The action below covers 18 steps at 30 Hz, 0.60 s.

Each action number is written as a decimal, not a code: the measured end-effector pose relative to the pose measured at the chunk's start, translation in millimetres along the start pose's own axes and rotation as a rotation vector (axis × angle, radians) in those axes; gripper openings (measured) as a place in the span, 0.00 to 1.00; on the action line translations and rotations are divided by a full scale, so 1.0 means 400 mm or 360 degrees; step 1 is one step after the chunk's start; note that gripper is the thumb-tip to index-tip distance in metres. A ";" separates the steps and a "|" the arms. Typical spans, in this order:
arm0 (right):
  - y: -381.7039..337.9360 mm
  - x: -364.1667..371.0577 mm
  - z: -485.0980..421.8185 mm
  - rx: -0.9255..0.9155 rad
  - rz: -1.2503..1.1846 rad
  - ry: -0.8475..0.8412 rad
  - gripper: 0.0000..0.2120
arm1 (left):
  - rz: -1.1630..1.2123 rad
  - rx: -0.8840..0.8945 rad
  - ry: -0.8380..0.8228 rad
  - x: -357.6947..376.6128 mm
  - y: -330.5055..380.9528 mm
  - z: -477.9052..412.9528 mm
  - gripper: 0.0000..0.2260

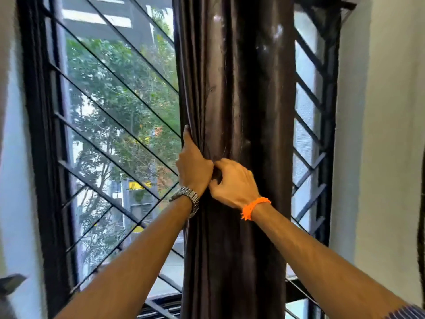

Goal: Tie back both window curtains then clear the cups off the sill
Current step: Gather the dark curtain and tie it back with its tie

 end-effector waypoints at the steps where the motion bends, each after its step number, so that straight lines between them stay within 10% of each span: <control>1: 0.021 -0.034 0.003 -0.0024 0.0026 0.0110 0.08 | 0.0027 -0.0013 0.0021 0.009 0.019 0.008 0.40; 7: 0.106 -0.251 0.025 -0.0095 0.0327 0.0998 0.09 | 0.0156 -0.0064 0.0097 0.051 0.103 0.042 0.41; 18: 0.198 -0.322 0.030 0.0242 -0.0439 0.1116 0.38 | 0.0176 -0.0071 0.0140 0.055 0.152 0.051 0.38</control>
Point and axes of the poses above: each hand's wrist, its own z-axis away from the middle knuckle, its own x-axis out of the palm, y = z × x, the point moved 5 cm from there along -z, towards the middle knuckle, and after that the axes turned 7 degrees about -z, right-handed, at the moved point
